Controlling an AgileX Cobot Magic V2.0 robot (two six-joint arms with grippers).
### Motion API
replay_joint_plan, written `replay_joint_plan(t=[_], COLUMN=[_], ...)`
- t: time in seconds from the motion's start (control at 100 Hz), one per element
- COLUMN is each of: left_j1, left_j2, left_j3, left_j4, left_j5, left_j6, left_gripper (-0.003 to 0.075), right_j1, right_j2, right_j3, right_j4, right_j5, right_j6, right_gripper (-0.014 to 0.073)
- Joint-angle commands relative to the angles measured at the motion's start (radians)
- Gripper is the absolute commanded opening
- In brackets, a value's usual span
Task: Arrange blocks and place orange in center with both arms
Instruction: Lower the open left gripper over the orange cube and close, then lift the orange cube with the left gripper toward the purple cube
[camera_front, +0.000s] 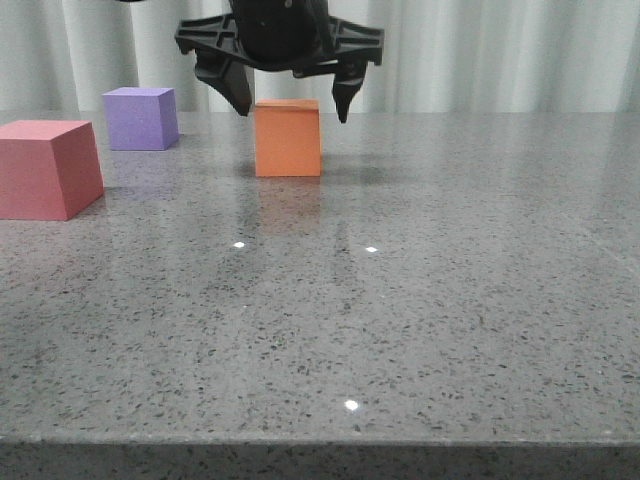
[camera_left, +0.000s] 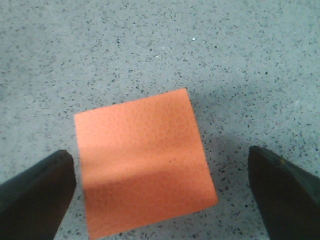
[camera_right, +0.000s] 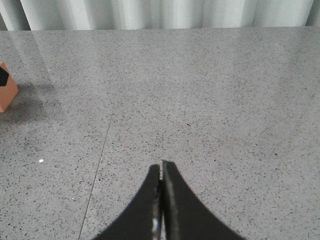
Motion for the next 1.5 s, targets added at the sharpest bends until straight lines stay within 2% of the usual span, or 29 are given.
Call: replay_joint_plan(t=[0.0,0.15,0.22,0.4,0.49,0.63,0.78,0.99,1.22,1.36,1.49], left_j1=[-0.003,-0.001,-0.001,-0.001,-0.001,-0.001,0.022,0.113,0.251,0.320,0.383], left_j2=[-0.043,-0.033,-0.033,-0.033,-0.048,-0.107,-0.197,-0.312,-0.416,-0.446,-0.446], left_j3=[-0.033,-0.033,-0.033,-0.033,-0.033,-0.033,-0.033,-0.008,0.140,0.239,0.308], left_j4=[0.029,0.029,0.029,0.029,0.029,0.029,0.010,-0.152,-0.207,-0.228,-0.326], left_j5=[-0.064,-0.069,-0.068,-0.063,-0.048,-0.037,-0.020,0.002,-0.007,-0.075,-0.138], left_j6=[-0.012,-0.014,-0.014,-0.014,-0.014,0.027,0.131,0.353,0.444,0.496,0.560], left_gripper=[0.0652,0.0620,0.0542,0.0264,0.0210,0.0209,0.0210,0.0210,0.0210,0.0210,0.0210], right_j1=[-0.008,-0.008,-0.008,-0.008,-0.008,-0.008,-0.008,-0.008,-0.008,-0.008,-0.008], right_j2=[0.005,0.005,0.005,0.005,0.005,0.005,0.005,0.005,0.005,0.005,0.005], right_j3=[-0.028,-0.028,-0.028,-0.028,-0.028,-0.028,-0.028,-0.028,-0.028,-0.028,-0.028], right_j4=[-0.017,-0.017,-0.017,-0.017,-0.017,-0.017,-0.017,-0.017,-0.017,-0.017,-0.017], right_j5=[-0.073,-0.073,-0.073,-0.073,-0.073,-0.073,-0.073,-0.073,-0.073,-0.073,-0.073], right_j6=[-0.003,-0.003,-0.003,-0.003,-0.003,-0.003,-0.003,-0.003,-0.003,-0.003,-0.003], right_gripper=[-0.0067,-0.0067,-0.0067,-0.0067,-0.0067,-0.0067,-0.0067,-0.0067,-0.0067,-0.0067,-0.0067])
